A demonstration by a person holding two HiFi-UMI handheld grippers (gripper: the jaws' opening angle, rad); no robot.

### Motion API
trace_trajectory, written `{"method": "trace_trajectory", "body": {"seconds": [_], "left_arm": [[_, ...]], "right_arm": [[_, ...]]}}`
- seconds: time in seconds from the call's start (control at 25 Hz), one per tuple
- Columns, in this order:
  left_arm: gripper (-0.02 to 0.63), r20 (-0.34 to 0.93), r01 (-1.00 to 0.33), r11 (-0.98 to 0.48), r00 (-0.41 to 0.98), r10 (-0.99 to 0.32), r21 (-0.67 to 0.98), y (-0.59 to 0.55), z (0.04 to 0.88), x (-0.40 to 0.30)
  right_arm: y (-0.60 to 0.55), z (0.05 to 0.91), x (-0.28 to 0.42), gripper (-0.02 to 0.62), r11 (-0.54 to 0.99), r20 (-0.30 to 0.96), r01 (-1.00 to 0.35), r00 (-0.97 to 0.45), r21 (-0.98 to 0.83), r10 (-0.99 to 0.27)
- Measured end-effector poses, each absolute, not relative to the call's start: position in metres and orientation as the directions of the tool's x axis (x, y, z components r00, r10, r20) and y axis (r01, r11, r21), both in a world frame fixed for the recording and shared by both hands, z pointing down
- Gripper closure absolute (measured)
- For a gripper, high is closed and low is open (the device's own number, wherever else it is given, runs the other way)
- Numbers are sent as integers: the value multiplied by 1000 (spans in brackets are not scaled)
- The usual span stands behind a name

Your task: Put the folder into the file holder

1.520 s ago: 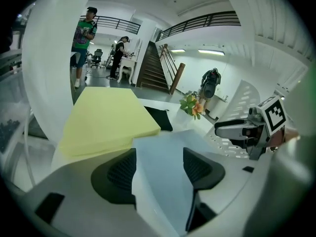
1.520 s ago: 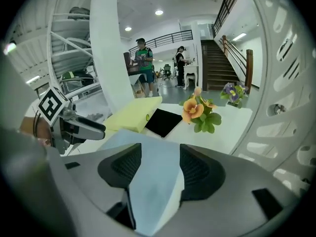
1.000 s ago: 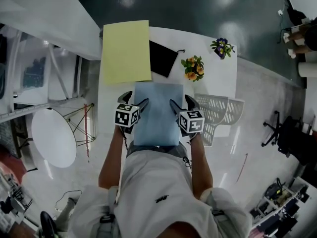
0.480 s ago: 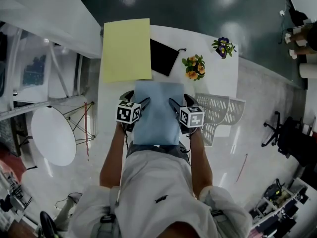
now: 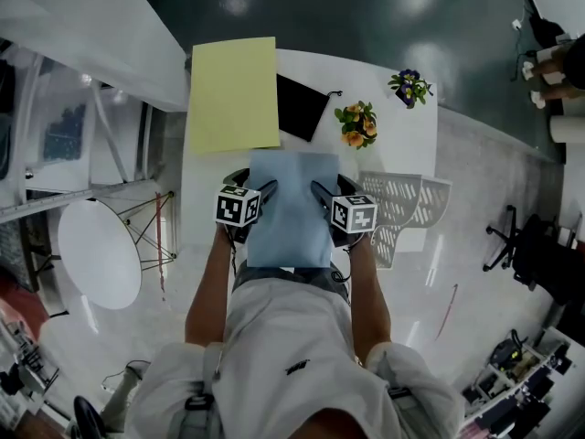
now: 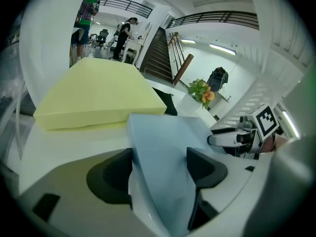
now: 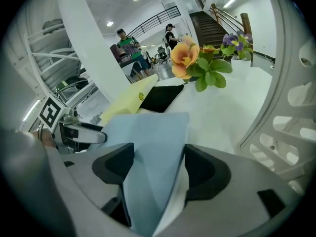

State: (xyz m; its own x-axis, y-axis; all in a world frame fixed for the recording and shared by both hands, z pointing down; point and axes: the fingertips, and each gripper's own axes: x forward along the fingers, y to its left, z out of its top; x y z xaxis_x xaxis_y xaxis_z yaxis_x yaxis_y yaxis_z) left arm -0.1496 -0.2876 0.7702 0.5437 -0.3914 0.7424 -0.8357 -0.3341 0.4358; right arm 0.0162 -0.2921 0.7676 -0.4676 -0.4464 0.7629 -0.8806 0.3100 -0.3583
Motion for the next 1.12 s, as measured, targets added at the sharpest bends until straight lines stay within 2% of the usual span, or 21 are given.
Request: {"method": "trace_trajectory", "body": {"seconds": [0.56,0.76,1.12], "left_arm": [[250,704,-818,-383,568,-425,429,-286,728,-150],[273,670,-820,-386,569,-476,423,-286,703,-153],[276,613,-815,-441,576,-540,377,-302,659,-155]], "right_arm": [[-293,715,16,288,320,722,-900,-431,-297,-541],[-294,689,17,301,322,691,-905,-422,-279,-587],[-305,644,16,305,336,623,-907,-418,-253,-661]]}}
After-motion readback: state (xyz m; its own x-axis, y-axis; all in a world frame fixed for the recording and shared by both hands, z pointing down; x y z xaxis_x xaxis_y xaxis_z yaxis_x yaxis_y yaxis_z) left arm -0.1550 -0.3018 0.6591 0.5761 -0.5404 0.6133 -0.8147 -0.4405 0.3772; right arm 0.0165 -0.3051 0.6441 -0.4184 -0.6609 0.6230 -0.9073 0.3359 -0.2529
